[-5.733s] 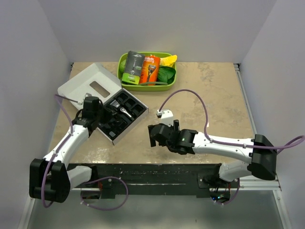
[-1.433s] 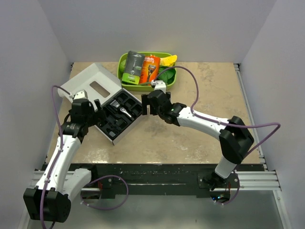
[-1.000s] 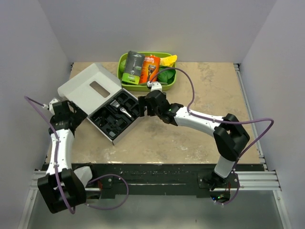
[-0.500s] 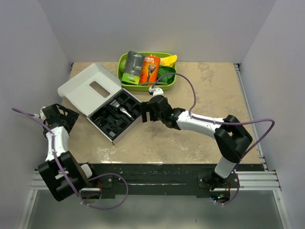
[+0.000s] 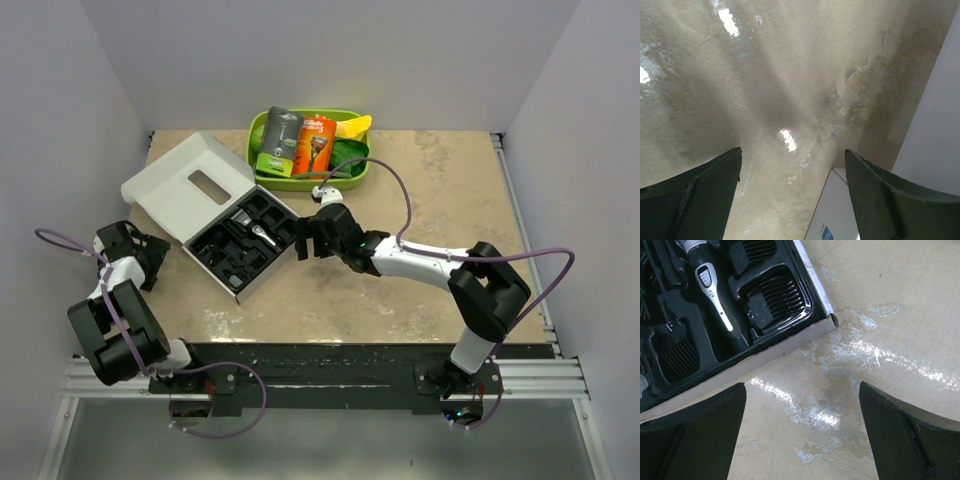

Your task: Sort the hair-cutting tools

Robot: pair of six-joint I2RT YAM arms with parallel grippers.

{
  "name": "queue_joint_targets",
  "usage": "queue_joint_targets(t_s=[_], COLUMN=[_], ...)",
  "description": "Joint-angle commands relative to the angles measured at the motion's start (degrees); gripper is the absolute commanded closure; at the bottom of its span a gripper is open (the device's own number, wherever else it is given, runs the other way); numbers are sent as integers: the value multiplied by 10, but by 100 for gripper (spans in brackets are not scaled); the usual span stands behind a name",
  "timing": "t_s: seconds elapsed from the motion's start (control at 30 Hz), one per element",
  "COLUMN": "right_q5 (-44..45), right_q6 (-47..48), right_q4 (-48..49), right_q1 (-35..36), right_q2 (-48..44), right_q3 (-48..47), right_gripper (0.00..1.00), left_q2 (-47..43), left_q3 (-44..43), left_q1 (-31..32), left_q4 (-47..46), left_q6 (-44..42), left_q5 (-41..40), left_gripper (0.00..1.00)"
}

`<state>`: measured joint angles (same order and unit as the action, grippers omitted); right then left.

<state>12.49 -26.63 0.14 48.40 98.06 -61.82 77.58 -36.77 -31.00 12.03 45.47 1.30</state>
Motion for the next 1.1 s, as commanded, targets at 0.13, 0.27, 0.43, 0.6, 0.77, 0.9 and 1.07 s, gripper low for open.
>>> queue_joint_targets(t_s=[0.13, 0.27, 0.43, 0.6, 0.77, 0.9, 1.07], right_q5=[-21, -23, -27, -29, -34, -34, -44], right_q6=[-10, -12, -14, -18, -18, -16, -17], right_q4=[52, 60, 64, 68, 70, 73, 79], right_q1=[-2, -2, -2, -2, -1, -1, -1], right_q2=[-33, -33, -30, -29, -30, -31, -30], right_q3=[19, 27, 29, 29, 32, 40, 45], right_gripper=[7, 6, 6, 6, 6, 6, 6], left_q2=[33, 55, 73, 109, 169, 232, 277], left_q3=[29, 33, 44, 50, 44, 44, 83], left_q1=[-5, -5, -8, -11, -17, -32, -56], left_q4=[-108, -147, -223, -299, -369, -467, -622], left_q6=[21, 28, 39, 67, 73, 92, 141], left_q5=[12, 29, 53, 107, 164, 232, 306], left_gripper=[56, 85, 92, 100, 100, 100, 100])
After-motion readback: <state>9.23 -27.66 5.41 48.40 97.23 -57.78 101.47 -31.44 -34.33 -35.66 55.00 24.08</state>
